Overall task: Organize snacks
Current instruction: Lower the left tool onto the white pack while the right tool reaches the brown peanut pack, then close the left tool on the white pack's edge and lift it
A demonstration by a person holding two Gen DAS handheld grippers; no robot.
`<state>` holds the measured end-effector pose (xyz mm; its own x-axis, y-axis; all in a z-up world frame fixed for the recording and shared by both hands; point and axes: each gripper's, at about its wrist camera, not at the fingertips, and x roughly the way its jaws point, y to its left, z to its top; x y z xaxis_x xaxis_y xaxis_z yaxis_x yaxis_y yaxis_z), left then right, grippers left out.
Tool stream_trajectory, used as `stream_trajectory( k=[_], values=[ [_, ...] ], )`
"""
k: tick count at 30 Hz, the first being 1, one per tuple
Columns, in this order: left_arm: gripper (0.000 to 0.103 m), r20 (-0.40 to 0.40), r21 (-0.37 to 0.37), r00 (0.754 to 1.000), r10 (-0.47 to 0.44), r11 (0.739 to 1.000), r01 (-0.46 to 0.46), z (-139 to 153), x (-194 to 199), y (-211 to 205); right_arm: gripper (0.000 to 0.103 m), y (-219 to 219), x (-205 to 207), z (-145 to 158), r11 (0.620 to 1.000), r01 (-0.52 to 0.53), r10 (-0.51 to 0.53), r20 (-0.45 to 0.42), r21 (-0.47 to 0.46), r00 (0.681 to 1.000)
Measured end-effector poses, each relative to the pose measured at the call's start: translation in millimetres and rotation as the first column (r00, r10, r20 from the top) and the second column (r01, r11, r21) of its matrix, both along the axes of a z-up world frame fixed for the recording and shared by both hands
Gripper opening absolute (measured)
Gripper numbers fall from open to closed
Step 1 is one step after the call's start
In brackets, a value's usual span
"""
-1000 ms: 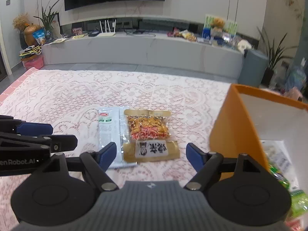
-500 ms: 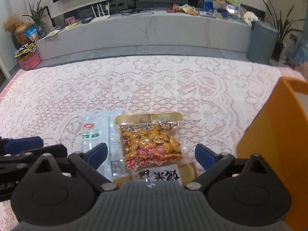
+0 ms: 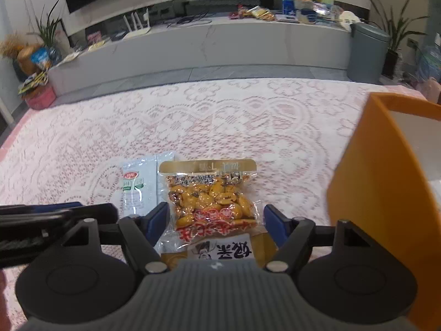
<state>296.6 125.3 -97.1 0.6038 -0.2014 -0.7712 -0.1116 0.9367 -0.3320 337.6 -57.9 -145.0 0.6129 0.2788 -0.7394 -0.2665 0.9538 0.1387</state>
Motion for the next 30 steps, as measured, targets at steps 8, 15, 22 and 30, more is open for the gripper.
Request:
stream_trajectory(
  k=[8,15,22,30],
  values=[
    [0.056,-0.062,-0.033,0.998,0.032,0.999,-0.034,-21,20,-15,0.073,-6,-5,-13,0.999,0.001,-0.001,-0.009,-0.053,1.0],
    [0.051,-0.043,0.099,0.998,0.053,0.994,-0.048,-19,30,-41,0.073,-7,-10,-16,0.999,-0.01,0.009,-0.006,-0.042,1.0],
    [0.017,-0.04,0.042,0.998,0.044,0.998,-0.042,-13,27,-48,0.073,-10,-9,-17,1.0,-0.015,0.014,-0.02,-0.015,1.0],
    [0.015,-0.041,-0.143,0.992,0.118,0.982,-0.123,-22,20,-23,0.074,-16,-7,-18,0.999,-0.001,0.003,-0.036,0.05,0.999]
  ],
)
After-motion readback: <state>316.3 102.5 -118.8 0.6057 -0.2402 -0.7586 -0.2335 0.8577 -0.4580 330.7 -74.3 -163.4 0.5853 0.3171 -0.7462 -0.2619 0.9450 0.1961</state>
